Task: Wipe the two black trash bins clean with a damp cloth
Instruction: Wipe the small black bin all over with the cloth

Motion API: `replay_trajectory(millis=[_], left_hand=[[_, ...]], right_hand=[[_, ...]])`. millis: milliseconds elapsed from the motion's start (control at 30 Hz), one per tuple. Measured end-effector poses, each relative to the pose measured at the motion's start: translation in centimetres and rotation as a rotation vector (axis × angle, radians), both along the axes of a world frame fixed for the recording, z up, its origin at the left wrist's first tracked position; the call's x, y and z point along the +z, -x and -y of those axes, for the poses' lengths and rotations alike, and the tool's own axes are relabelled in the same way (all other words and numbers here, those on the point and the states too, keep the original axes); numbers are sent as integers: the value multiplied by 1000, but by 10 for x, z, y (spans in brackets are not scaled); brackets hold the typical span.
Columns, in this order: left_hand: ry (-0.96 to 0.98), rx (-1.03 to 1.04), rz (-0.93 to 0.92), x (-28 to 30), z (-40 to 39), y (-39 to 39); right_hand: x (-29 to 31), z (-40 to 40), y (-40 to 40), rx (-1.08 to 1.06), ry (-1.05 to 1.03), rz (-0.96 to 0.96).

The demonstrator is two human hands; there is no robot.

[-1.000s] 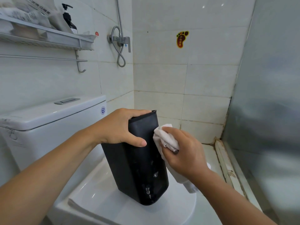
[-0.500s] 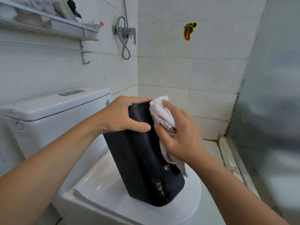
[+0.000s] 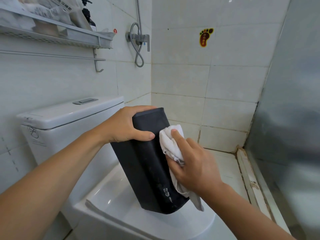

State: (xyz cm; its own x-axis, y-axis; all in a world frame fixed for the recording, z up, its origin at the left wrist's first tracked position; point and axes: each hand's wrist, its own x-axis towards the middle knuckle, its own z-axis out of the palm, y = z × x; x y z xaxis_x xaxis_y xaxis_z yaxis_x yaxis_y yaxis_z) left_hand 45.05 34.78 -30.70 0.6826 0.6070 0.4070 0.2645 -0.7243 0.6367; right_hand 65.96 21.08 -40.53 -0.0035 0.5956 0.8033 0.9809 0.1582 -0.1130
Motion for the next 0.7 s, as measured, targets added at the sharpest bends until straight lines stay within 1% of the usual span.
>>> replay_trajectory(millis=[67, 200, 267, 333, 433, 533, 633, 700], left_hand=[[3, 5, 18, -1, 0, -1], [17, 32, 69, -3, -3, 1], [15, 24, 76, -5, -2, 2], [17, 13, 82, -5, -1, 2], [12, 12, 82, -4, 3, 0], [-19, 33, 65, -4, 7, -6], [-50, 105, 84, -7, 6, -9], [-64, 147, 96, -9, 5, -7]], right_hand=[[-5, 7, -2, 20, -7, 19], [-20, 25, -8, 165, 20, 112], [-24, 28, -11, 172, 48, 115], [-19, 22, -16, 114, 71, 45], [-8, 8, -20, 4, 84, -125], [3, -4, -18, -14, 94, -242], [7, -4, -8, -11, 68, -185], [1, 5, 1, 47, 54, -79]])
